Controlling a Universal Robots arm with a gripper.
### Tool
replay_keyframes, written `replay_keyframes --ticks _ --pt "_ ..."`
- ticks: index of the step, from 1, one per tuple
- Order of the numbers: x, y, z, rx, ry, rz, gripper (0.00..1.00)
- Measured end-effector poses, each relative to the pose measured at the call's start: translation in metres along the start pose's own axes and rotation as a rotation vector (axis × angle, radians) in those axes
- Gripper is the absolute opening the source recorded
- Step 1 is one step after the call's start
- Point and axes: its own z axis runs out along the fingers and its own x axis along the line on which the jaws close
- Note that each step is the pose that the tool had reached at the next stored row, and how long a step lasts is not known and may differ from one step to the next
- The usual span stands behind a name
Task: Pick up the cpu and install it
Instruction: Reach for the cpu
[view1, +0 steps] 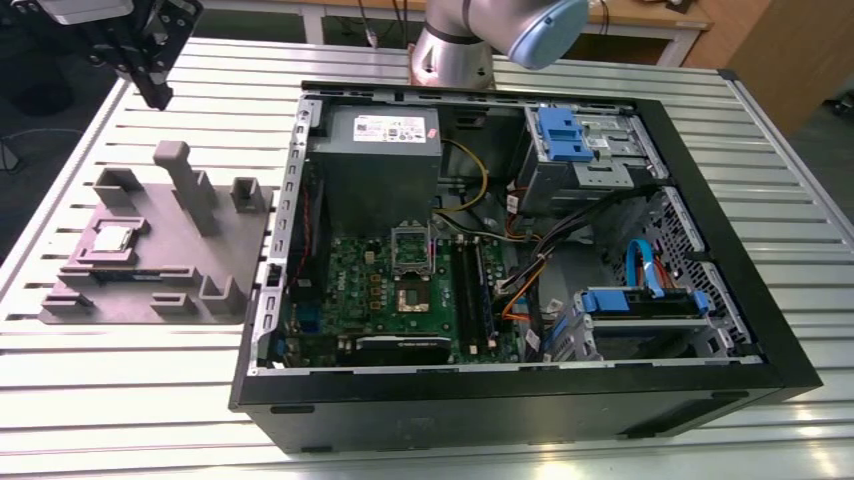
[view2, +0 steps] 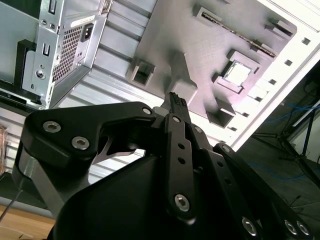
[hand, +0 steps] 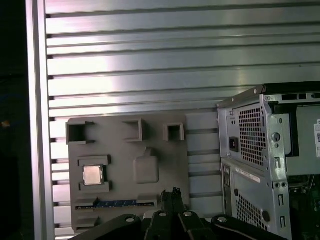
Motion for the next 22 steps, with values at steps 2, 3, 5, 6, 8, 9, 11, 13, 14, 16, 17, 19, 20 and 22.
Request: replay_keyframes --ticks 2,3,5,6,8,9,11,13,14,16,17,19,20,22 --pt "0.0016 -0.0001 0.0 0.0 0.0 0.0 0.1" --pt "0.0025 -0.0002 0.0001 0.0 0.0 0.0 0.1" --pt "0.004 -0.0003 0.0001 0.0 0.0 0.0 0.1" --pt "0.0048 -0.0004 0.0001 0.0 0.0 0.0 0.1" --pt "0.0063 -0.0005 0.0002 0.0001 0.0 0.0 0.1" --pt "0.0071 -0.0006 0.0002 0.0001 0.0001 0.0 0.1" --pt "0.0087 -0.0007 0.0003 0.0 0.0 0.0 0.1" --pt "0.01 -0.0008 0.0003 0.0001 0.0001 0.0 0.1" --pt "0.0106 -0.0008 0.0003 0.0001 0.0001 0.0 0.1" --pt "0.0114 -0.0009 0.0004 0.0 0.0 0.0 0.1" --pt "0.0115 -0.0009 0.0004 0.0 0.0 0.0 0.1" --pt "0.0117 -0.0009 0.0003 0.0001 0.0001 0.0 0.1" --pt "0.0117 -0.0009 0.0004 0.0 0.0 0.0 0.1" --pt "0.0117 -0.0009 0.0004 0.0001 0.0 0.0 0.1"
